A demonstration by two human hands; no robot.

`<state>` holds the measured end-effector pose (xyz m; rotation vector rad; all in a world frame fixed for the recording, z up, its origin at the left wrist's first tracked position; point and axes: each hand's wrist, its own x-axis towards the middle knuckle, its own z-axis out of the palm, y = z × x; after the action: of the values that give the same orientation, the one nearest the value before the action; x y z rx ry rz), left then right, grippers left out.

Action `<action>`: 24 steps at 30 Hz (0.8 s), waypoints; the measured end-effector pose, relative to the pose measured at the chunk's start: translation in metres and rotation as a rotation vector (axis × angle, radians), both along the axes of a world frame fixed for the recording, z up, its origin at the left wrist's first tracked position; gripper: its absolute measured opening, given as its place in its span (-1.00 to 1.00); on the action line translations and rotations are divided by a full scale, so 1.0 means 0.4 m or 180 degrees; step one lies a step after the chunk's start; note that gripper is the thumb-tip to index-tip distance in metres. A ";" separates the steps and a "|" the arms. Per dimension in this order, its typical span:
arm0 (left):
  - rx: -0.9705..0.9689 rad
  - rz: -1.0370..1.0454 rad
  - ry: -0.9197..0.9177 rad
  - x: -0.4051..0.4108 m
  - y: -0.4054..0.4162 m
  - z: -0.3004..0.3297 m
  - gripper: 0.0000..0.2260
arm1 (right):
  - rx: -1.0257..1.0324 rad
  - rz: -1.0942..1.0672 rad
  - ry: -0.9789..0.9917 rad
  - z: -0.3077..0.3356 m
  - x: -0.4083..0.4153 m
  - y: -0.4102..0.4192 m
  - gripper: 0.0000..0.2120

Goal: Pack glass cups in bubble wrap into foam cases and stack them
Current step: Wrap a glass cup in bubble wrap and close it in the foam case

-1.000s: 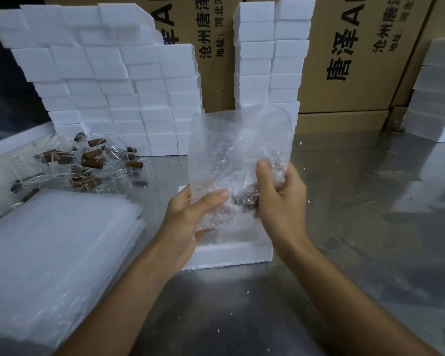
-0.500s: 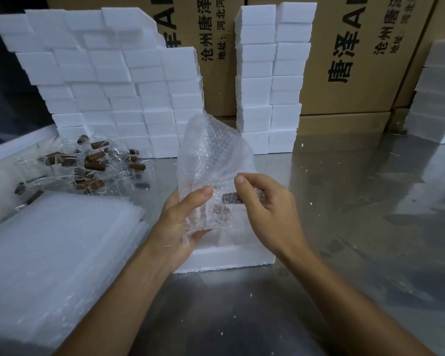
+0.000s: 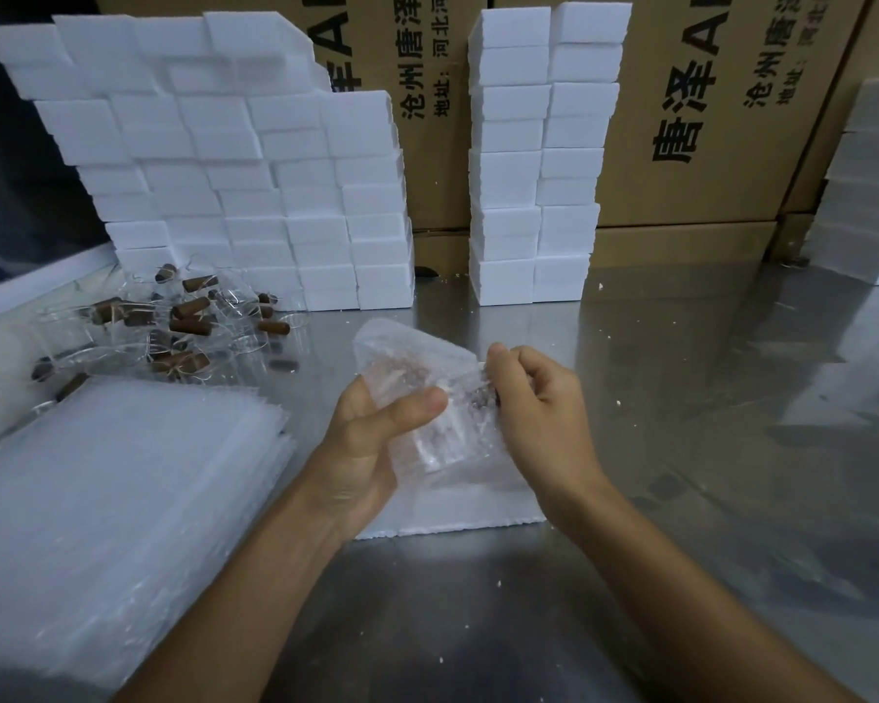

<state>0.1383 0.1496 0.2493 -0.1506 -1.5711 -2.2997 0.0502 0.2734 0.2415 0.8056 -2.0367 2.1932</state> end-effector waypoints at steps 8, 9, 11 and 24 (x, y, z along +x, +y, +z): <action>0.0396 -0.0112 -0.0211 -0.003 -0.025 0.009 -0.85 | 0.0285 0.0000 0.0622 0.001 -0.024 0.011 -0.51; 0.0343 -0.0002 -0.0227 -0.005 -0.031 0.009 -0.89 | 0.0315 -0.0033 0.0691 0.000 -0.027 0.012 -0.52; 0.0185 0.0234 -0.0259 -0.008 -0.043 0.010 -0.87 | 0.0366 -0.0119 0.0767 -0.001 -0.032 0.017 -0.53; -0.0133 0.0499 -0.0252 -0.008 -0.075 0.020 -0.82 | 0.0775 -0.0859 0.2266 0.011 -0.036 0.032 -0.64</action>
<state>0.1351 0.1195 0.2575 0.0524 -1.6091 -2.1773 0.0358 0.2862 0.2458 1.0589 -1.8917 1.2708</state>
